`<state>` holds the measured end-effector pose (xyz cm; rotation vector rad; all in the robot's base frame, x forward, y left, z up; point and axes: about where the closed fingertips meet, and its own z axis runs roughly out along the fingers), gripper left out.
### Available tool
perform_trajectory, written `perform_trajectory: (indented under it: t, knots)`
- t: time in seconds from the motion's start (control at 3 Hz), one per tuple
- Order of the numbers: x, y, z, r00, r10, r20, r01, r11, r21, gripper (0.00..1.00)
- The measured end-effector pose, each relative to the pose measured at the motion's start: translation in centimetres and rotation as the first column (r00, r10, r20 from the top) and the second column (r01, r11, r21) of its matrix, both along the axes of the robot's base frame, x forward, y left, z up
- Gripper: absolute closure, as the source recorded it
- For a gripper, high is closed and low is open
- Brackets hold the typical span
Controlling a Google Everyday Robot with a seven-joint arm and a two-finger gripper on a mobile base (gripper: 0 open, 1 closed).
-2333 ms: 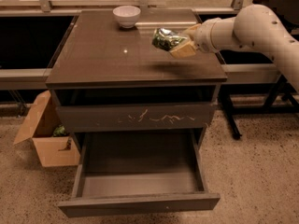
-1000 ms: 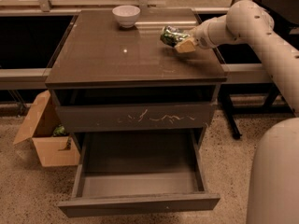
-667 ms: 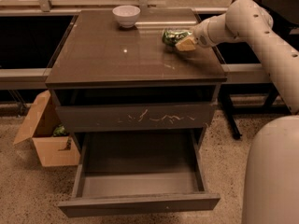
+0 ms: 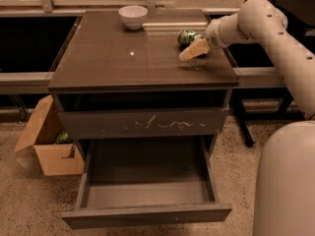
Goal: Pick green can from middle drawer and place on counter
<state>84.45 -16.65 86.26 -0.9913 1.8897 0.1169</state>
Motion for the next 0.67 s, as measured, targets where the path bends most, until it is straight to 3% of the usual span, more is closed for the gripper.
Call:
perform_trajectory:
  t: [0.33, 0.67]
  knots:
    - [-1.0, -1.4, 3.4, 0.9958, -0.034, 0.085, 0.034, 0.999, 0.001, 0.00]
    - [-2.8, -3.4, 7.7, 0.9773, -0.079, 0.197, 0.078, 0.997, 0.014, 0.00]
